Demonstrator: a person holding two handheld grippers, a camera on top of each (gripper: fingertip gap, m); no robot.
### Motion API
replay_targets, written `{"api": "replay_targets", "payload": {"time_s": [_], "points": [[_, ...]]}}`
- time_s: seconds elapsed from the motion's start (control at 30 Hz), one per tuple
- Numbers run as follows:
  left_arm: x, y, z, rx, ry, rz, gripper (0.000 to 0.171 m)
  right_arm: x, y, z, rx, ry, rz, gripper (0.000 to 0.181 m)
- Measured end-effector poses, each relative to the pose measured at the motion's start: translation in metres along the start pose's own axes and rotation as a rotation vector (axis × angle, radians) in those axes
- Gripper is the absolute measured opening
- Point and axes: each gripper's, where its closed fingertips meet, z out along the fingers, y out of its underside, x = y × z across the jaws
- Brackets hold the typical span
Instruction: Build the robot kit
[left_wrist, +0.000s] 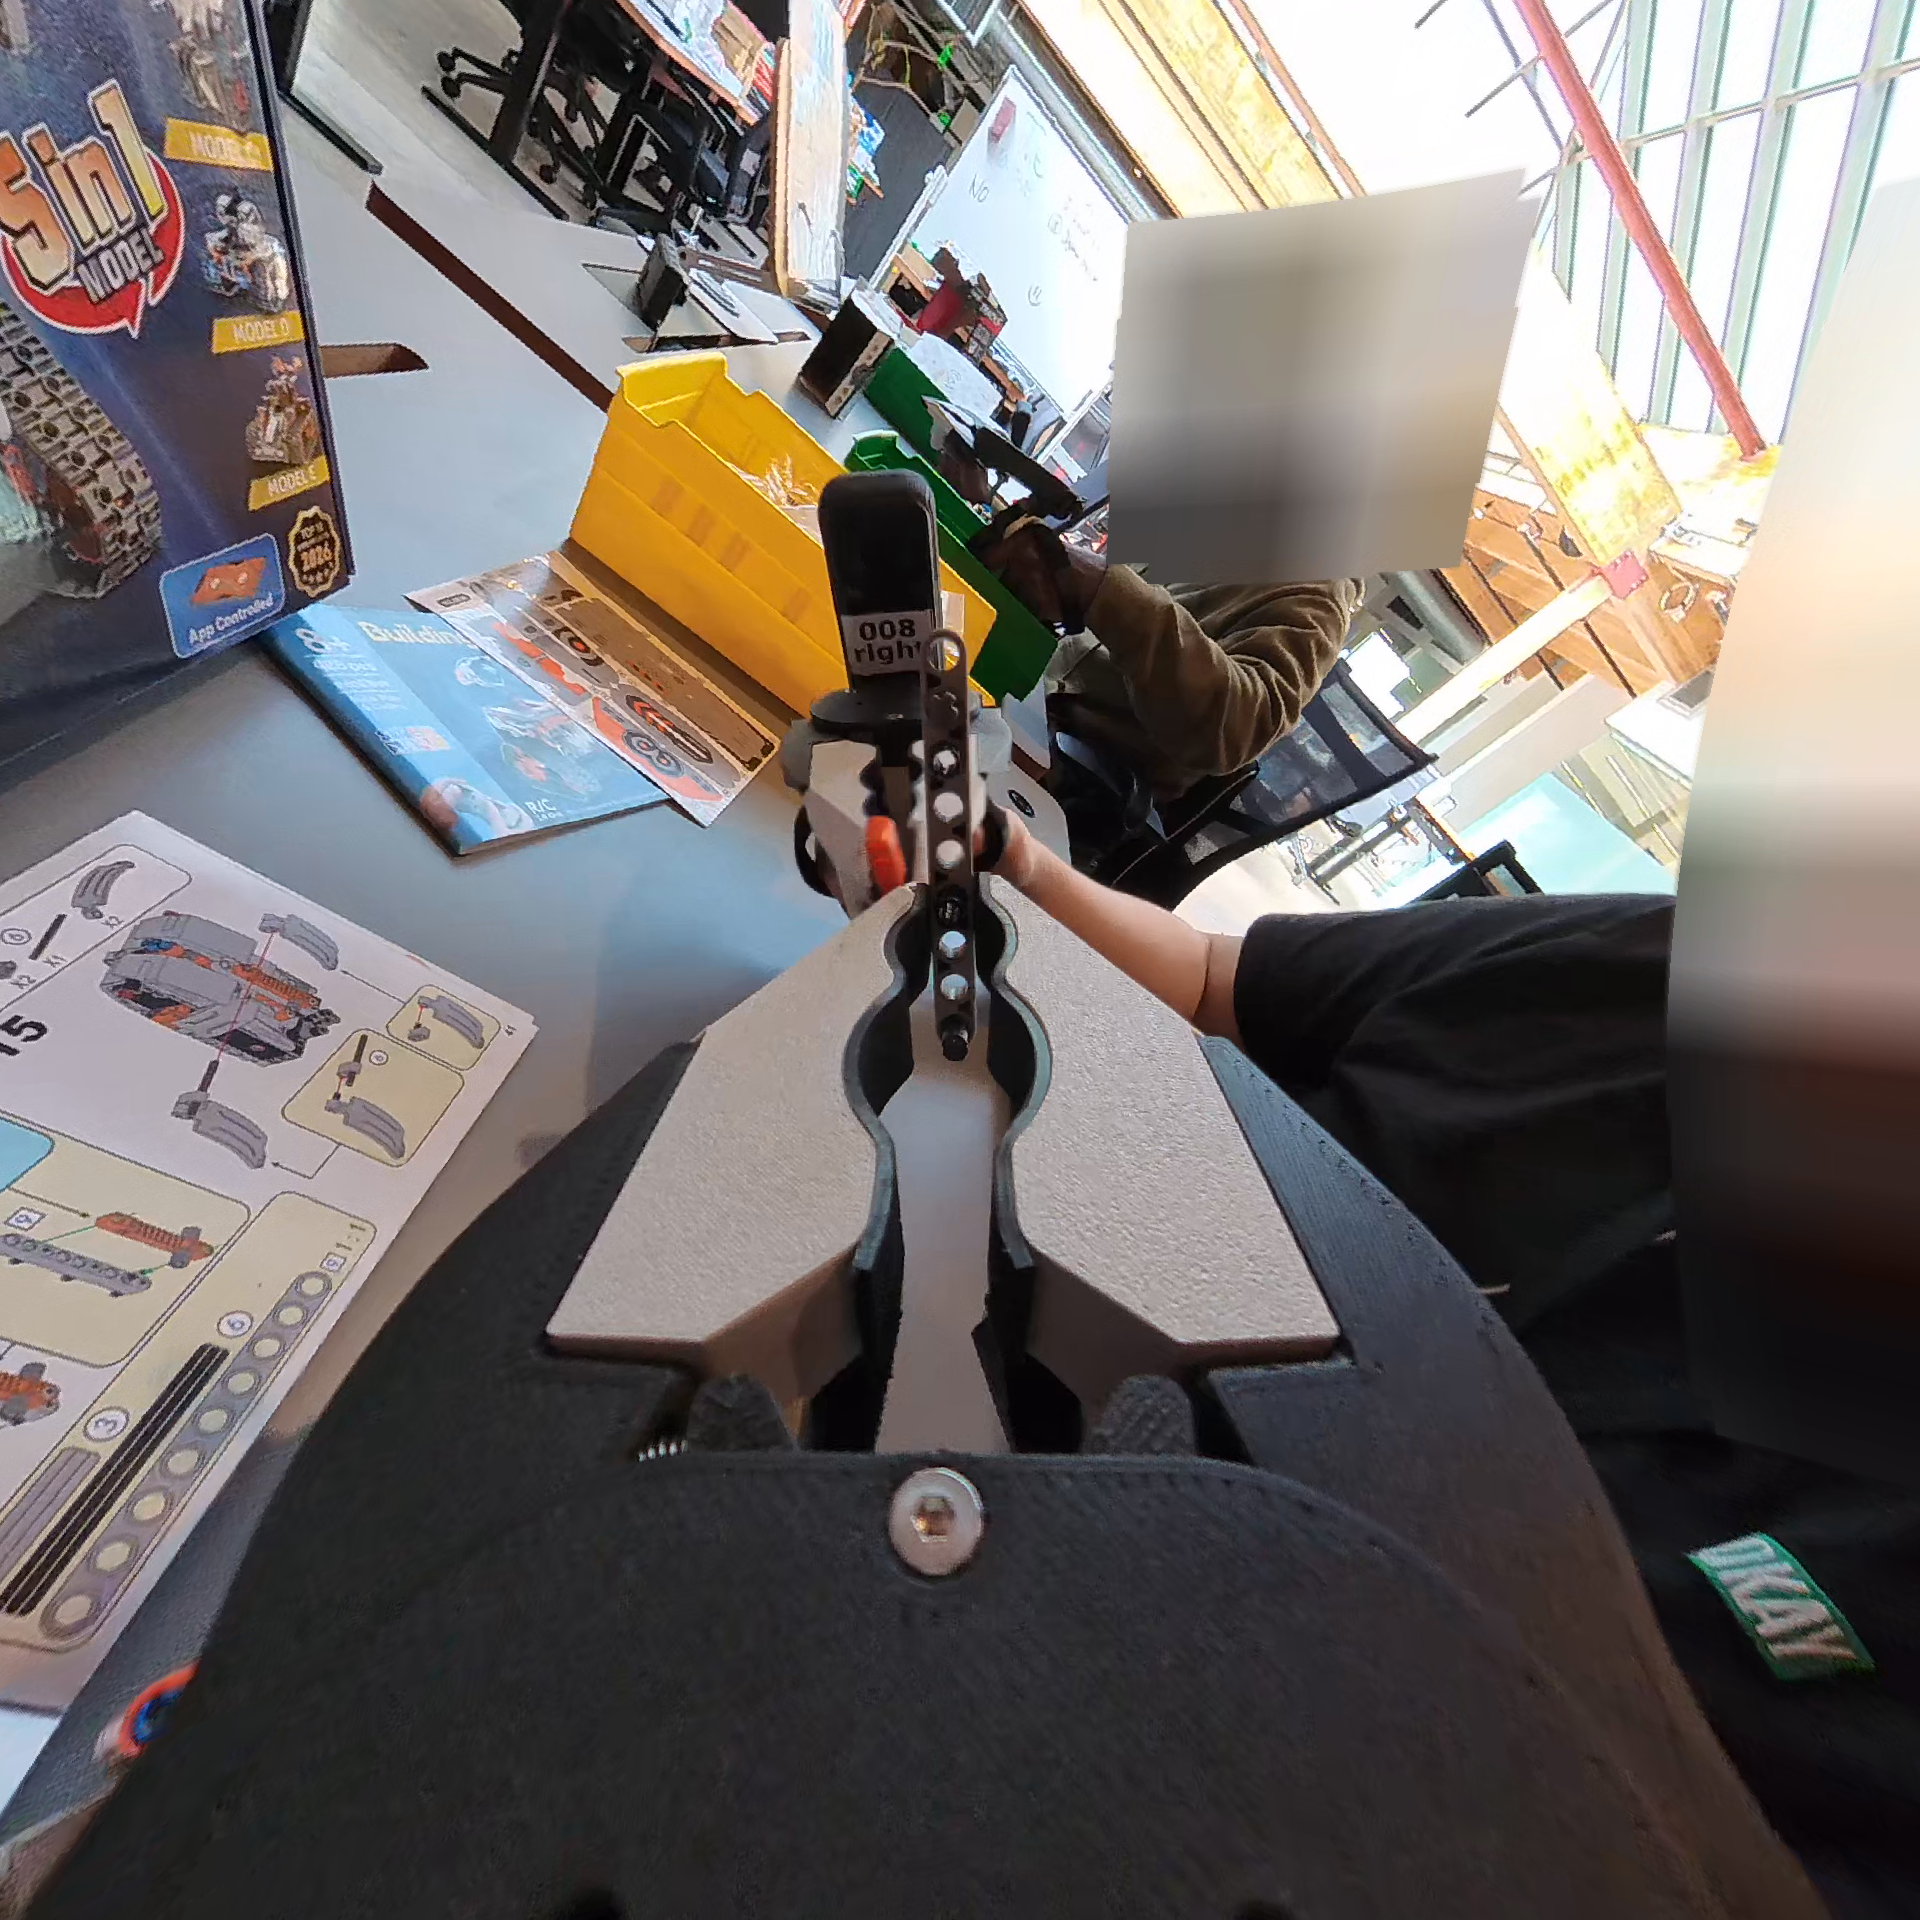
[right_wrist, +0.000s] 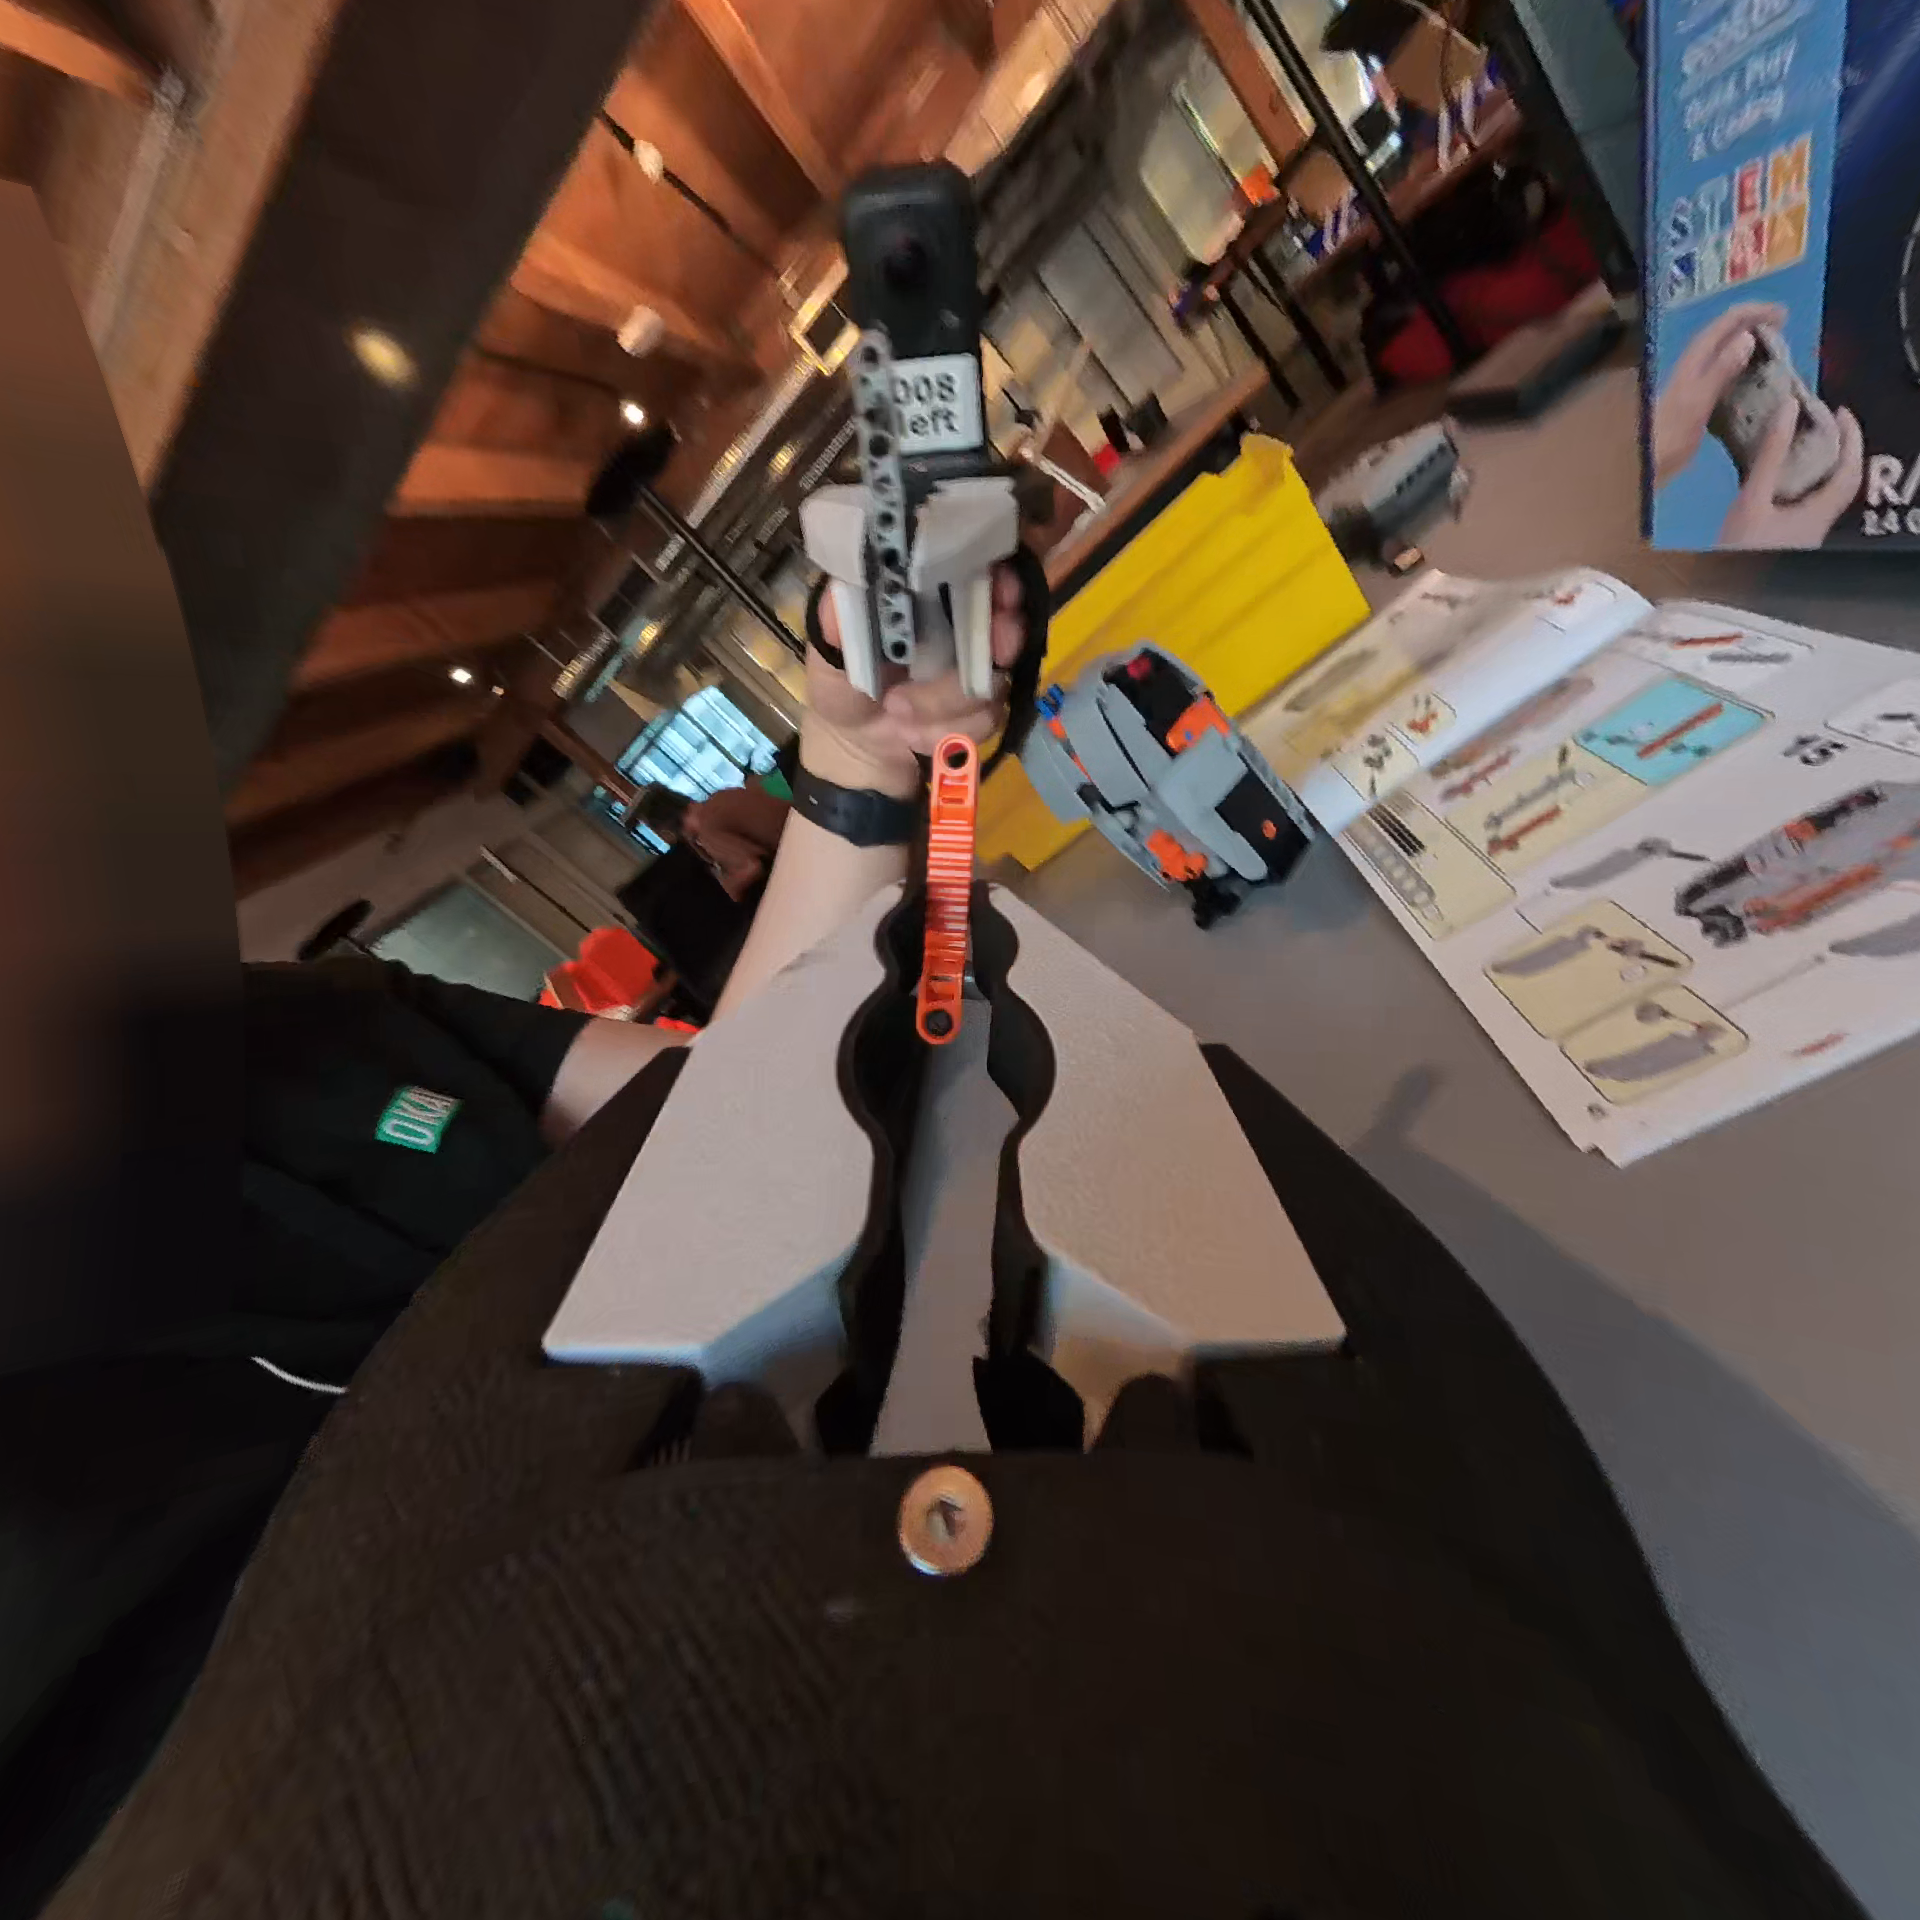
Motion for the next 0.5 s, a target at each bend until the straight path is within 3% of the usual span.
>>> {"api": "replay_targets", "payload": {"time_s": [0.1,0.2,0.3,0.5], "points": [[-0.008,-0.003,0.015,0.011,-0.021,-0.036,0.005,-0.018,-0.006,-0.003,0.046,-0.104,-0.056,0.007],[-0.004,-0.01,0.03,0.049,-0.012,-0.102,0.005,-0.025,-0.017,-0.007,0.104,-0.107,-0.103,0.007],[0.012,-0.015,0.04,0.046,-0.007,-0.054,0.005,-0.03,-0.028,-0.015,0.167,-0.107,-0.129,0.006],[0.009,-0.012,0.039,0.031,-0.048,-0.035,0.005,-0.035,-0.039,-0.024,0.237,-0.14,-0.12,0.006]]}}
